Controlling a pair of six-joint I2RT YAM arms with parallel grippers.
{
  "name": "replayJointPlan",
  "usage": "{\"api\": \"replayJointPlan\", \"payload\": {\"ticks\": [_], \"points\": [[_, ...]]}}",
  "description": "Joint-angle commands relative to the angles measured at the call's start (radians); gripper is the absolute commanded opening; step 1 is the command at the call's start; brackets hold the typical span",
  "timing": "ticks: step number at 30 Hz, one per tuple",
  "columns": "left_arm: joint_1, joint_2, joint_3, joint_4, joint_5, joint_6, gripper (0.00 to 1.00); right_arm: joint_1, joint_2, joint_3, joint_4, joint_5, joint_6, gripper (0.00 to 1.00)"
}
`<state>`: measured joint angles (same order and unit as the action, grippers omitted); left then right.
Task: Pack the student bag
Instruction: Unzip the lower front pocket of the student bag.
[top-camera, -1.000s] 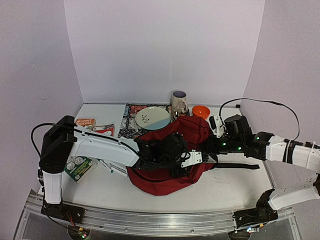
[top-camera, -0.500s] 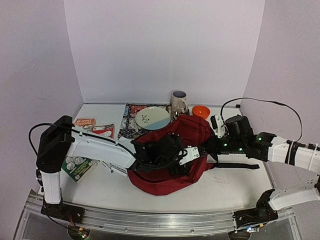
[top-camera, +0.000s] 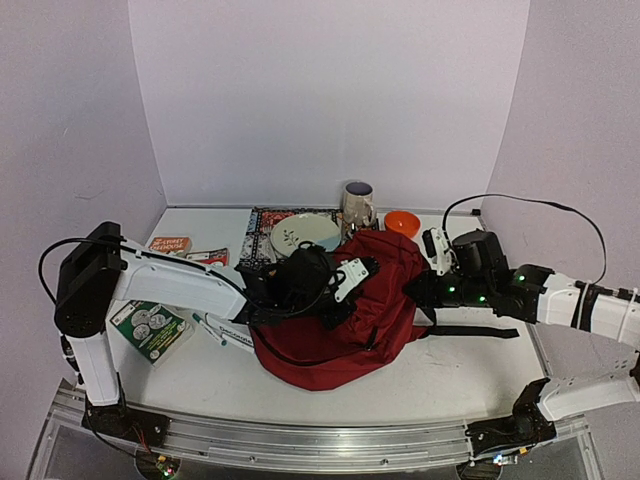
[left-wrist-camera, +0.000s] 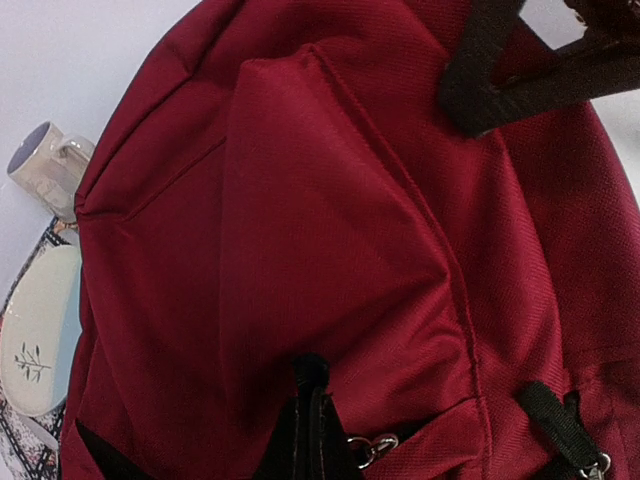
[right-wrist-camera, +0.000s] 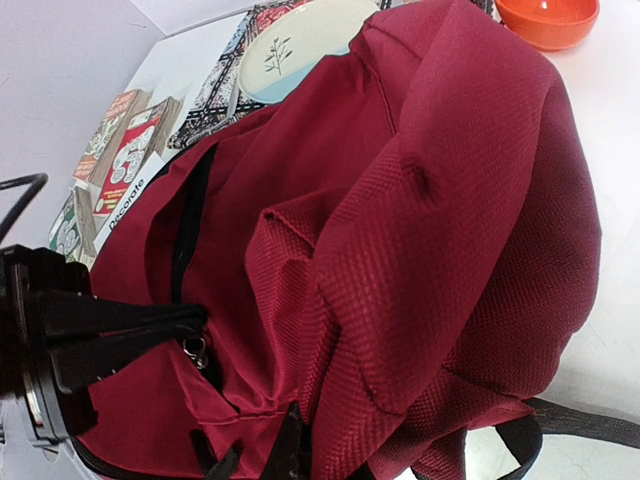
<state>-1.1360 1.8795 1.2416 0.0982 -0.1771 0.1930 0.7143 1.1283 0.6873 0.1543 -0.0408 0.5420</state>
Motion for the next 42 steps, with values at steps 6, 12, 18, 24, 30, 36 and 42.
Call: {"api": "replayJointPlan", "payload": {"ticks": [6, 12, 18, 24, 30, 36, 42], "points": [[0.100, -0.072, -0.052, 0.044, -0.071, -0.258, 0.00, 0.007, -0.035, -0.015, -0.041, 0.096, -0.026, 0.00], [0.183, -0.082, -0.078, 0.044, -0.141, -0.361, 0.00, 0.005, -0.061, -0.056, -0.092, 0.173, 0.002, 0.00], [0.281, -0.106, -0.082, 0.039, -0.150, -0.420, 0.00, -0.005, -0.094, -0.086, -0.144, 0.253, 0.046, 0.00], [0.344, -0.101, -0.068, 0.029, -0.156, -0.465, 0.00, -0.021, -0.111, -0.097, -0.177, 0.291, 0.058, 0.00], [0.369, -0.067, -0.055, 0.030, -0.053, -0.513, 0.00, -0.037, -0.111, -0.103, -0.188, 0.278, 0.032, 0.00], [0.369, -0.048, -0.049, 0.046, 0.125, -0.555, 0.00, -0.036, -0.113, -0.041, -0.162, 0.199, -0.112, 0.11], [0.367, -0.060, -0.041, 0.061, 0.255, -0.581, 0.00, -0.034, -0.073, 0.120, -0.212, 0.150, -0.258, 0.35]]}}
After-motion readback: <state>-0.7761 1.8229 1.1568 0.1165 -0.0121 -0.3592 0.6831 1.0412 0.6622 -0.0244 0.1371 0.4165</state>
